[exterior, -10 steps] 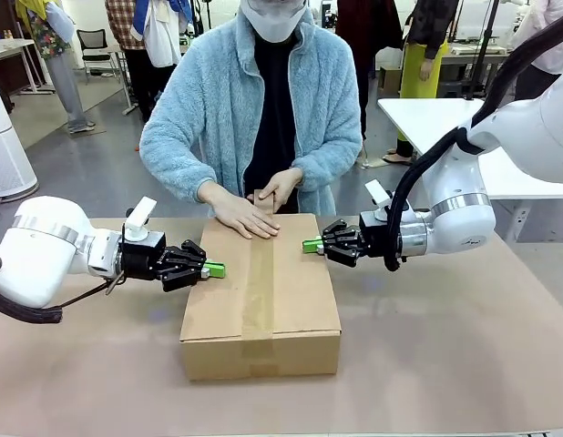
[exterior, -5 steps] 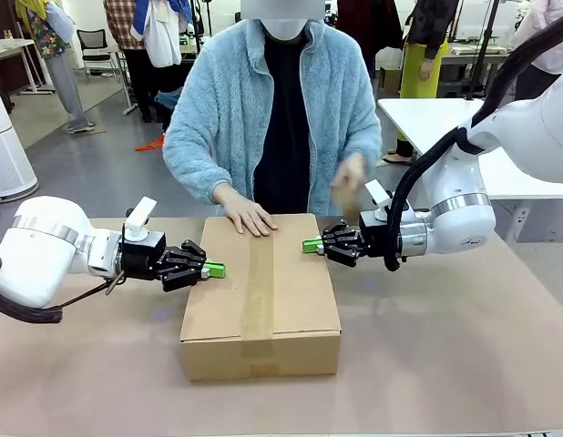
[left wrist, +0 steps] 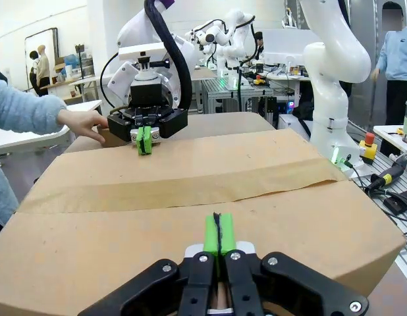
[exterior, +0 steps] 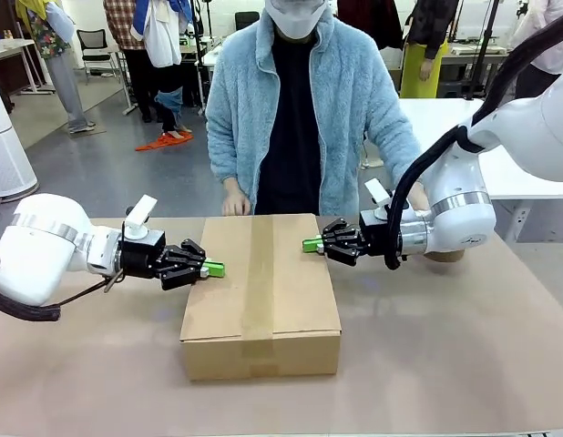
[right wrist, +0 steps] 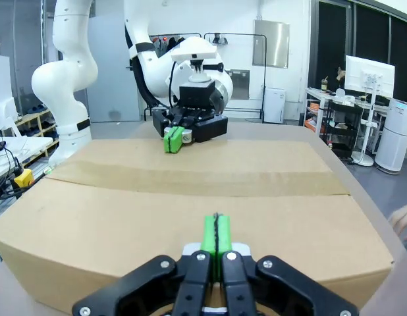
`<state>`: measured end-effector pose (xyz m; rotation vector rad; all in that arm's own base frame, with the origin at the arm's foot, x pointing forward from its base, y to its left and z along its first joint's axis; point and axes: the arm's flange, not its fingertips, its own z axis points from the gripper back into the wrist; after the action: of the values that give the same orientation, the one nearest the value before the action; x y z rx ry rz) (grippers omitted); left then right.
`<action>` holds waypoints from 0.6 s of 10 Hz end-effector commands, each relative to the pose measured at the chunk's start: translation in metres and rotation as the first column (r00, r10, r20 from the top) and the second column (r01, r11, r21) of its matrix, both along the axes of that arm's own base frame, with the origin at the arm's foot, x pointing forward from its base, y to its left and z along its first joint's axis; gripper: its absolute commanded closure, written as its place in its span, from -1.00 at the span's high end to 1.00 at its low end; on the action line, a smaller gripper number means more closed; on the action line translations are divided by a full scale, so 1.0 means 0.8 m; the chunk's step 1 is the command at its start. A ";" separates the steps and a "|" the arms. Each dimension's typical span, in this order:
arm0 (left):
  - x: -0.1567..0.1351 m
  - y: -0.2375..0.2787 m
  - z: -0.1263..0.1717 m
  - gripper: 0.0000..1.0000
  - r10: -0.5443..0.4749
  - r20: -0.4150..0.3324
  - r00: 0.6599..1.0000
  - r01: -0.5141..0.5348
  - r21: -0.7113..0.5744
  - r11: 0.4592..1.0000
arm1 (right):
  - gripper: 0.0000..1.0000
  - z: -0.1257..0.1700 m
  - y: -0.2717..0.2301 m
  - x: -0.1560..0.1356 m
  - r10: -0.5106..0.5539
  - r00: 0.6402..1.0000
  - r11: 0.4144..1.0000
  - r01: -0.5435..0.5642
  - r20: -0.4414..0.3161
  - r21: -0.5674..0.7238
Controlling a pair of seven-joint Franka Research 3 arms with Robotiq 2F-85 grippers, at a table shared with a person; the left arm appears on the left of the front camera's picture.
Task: Wrap the clocks to prevent damage.
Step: After the human seals the box with tape, release both hands from the side flaps of the Package Box.
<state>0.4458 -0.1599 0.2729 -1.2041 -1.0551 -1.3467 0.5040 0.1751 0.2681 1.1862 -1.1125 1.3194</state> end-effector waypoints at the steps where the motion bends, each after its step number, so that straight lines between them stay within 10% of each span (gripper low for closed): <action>1: 0.006 0.022 0.074 -0.99 0.002 -0.029 1.000 0.003 0.165 0.986 | -0.98 0.065 0.006 -0.024 -0.022 1.000 0.989 0.020 -0.011 -0.148; 6: -0.019 0.059 0.259 -0.99 0.010 -0.118 0.993 0.065 0.606 0.793 | -0.98 0.265 0.000 -0.078 -0.204 0.978 0.818 0.154 -0.029 -0.555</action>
<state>0.4332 -0.1151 0.4670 -0.8045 -0.5282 -1.4424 0.4562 0.1718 0.4672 0.7288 -0.8192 1.3122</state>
